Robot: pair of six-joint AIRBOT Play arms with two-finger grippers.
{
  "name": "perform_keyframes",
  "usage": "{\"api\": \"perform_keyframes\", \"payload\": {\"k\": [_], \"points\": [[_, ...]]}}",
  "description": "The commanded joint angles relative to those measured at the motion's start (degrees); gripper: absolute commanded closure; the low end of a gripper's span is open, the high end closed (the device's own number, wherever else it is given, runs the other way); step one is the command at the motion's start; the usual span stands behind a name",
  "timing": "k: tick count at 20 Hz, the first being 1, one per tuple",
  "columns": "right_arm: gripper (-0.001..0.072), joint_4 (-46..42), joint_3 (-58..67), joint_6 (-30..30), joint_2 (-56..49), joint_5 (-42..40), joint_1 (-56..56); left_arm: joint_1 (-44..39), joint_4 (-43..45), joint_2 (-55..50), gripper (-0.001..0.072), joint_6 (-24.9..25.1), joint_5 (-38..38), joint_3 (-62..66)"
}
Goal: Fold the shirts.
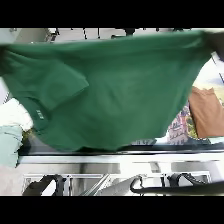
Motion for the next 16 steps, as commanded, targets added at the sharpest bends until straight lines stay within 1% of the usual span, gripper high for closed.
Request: {"api": "perform_keyframes", "payload": {"k": [1,3,5,7,10,11,13,15,16], "points": [[0.0687,-0.3,-3.8,-1.3,-12.5,1.8,3.0,-2.8,0.5,-11.6,0.0689,1.6,2.5,-6.5],[0.0687,-0.8,-3.9,-2.1,-21.2,-1.6,5.9,-4.1,1.0,-20.7,0.0689,1.7,6.3,-7.0],[0.0687,-0.5,-3.7,-2.1,-28.5,-8.3,7.5,-4.2,1.0,-29.3,0.0689,1.2,9.6,-4.8],[0.0687,0.2,-2.8,-2.1,-34.0,-12.9,7.8,-3.7,1.0,-37.0,0.069,-0.1,9.4,0.4],[0.0687,-0.3,-1.0,-2.1,-38.6,-13.1,7.7,-3.1,1.8,-44.9,0.069,-1.8,7.1,7.8],[0.0687,-2.0,-1.0,-2.1,-38.8,-13.0,7.7,-3.1,3.0,-46.9,0.069,-3.1,5.3,9.9],[0.0687,-6.7,-1.0,-1.6,-38.8,-11.9,7.7,-3.1,5.4,-49.1,0.069,-4.1,1.8,12.3],[0.0687,-12.9,-1.0,0.9,-39.0,-11.2,7.8,-3.1,7.5,-50.6,0.069,-5.6,-0.8,12.6],[0.0687,-14.5,-1.0,1.7,-39.5,-11.1,7.8,-3.1,7.9,-51.5,0.069,-5.9,-1.7,12.6]]}}
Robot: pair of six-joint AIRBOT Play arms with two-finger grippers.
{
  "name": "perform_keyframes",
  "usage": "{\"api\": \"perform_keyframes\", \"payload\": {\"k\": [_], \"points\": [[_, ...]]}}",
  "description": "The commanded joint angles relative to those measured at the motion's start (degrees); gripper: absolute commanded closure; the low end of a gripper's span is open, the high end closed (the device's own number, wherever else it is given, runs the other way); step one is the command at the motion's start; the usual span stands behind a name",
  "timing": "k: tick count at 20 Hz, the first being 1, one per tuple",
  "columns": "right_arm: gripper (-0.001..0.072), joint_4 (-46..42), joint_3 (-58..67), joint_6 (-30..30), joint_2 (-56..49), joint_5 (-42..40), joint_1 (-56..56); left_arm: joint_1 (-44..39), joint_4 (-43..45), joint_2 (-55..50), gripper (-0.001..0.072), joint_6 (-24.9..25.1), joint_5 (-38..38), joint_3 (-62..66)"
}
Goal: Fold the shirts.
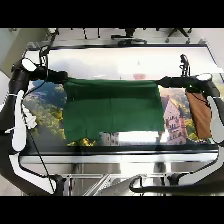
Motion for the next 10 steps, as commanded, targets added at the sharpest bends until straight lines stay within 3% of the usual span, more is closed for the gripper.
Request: {"api": "perform_keyframes", "payload": {"k": [1,10], "points": [[0.0687,-7.5,0.1,2.7,-2.0,0.1,0.1,0.0,3.7,-4.2,0.069,-2.2,-4.0,1.7],[0.0687,-7.5,0.1,3.6,-7.2,0.1,0.2,-0.1,3.5,-11.1,0.0689,-3.3,-7.3,1.8]]}}
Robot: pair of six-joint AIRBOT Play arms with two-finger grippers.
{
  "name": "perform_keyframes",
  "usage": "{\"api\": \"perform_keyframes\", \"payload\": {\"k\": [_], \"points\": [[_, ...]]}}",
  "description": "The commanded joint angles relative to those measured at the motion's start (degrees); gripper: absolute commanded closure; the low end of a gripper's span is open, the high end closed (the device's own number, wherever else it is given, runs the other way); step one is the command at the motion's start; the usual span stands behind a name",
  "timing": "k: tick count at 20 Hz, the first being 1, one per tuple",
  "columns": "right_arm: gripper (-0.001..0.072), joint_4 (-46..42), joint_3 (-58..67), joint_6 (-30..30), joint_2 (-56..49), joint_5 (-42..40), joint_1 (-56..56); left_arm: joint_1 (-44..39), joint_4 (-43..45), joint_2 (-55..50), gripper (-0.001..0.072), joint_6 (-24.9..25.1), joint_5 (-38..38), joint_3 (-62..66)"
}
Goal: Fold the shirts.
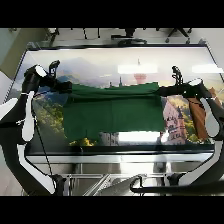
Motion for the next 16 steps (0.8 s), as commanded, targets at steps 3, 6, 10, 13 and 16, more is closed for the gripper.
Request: {"api": "perform_keyframes", "payload": {"k": [3,6,10,13,16], "points": [[0.0686,-0.5,0.1,0.5,-0.9,0.0,0.1,-0.7,-0.2,-2.8,0.0684,-1.6,-1.5,0.1],[0.0368,-0.5,0.1,2.9,-0.2,2.1,0.0,-1.1,-0.1,-2.8,0.0058,-3.2,-5.3,1.8],[0.034,-2.0,0.1,7.2,7.3,10.5,-3.2,1.6,-0.1,-1.7,0.0018,-7.3,-20.7,10.5],[0.0334,-11.3,-1.0,13.9,13.6,16.1,-8.7,4.1,-0.1,5.2,0.0019,-7.8,-25.2,4.3],[0.0333,-13.6,-7.5,15.1,17.6,20.1,-14.7,6.6,-0.1,18.3,0.0019,-7.6,-22.0,-17.8]]}}
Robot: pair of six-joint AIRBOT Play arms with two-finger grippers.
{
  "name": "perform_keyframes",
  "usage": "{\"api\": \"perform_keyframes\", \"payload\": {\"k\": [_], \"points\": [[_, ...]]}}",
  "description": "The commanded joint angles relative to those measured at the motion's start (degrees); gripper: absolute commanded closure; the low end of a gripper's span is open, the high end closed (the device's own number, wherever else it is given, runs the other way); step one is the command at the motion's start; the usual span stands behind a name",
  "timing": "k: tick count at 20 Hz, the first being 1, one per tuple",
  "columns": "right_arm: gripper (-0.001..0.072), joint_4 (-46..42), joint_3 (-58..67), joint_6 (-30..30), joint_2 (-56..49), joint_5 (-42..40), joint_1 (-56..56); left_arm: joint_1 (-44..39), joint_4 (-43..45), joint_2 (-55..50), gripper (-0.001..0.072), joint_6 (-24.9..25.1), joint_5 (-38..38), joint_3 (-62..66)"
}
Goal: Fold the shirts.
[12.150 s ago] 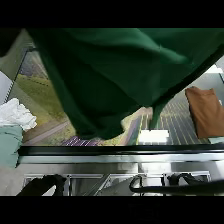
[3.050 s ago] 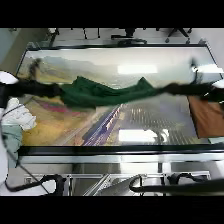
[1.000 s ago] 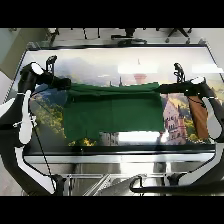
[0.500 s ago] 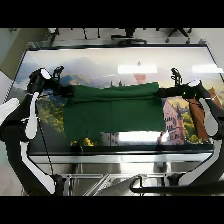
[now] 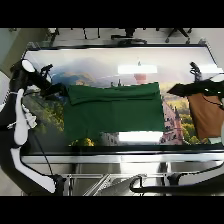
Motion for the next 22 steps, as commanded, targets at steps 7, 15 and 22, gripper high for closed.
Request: {"api": "perform_keyframes", "payload": {"k": [7,15,22], "points": [[0.0178,-2.4,-20.4,1.9,6.4,4.0,-10.1,6.8,-11.7,35.4,0.0018,1.4,19.3,-64.0],[0.0178,1.5,-23.5,0.4,6.2,5.2,-10.1,1.9,-30.0,27.6,0.0325,12.3,36.7,-69.5],[0.0187,-1.6,-29.9,3.0,6.3,7.6,-10.1,6.4,-29.6,25.2,0.0688,17.1,19.1,-60.0]]}}
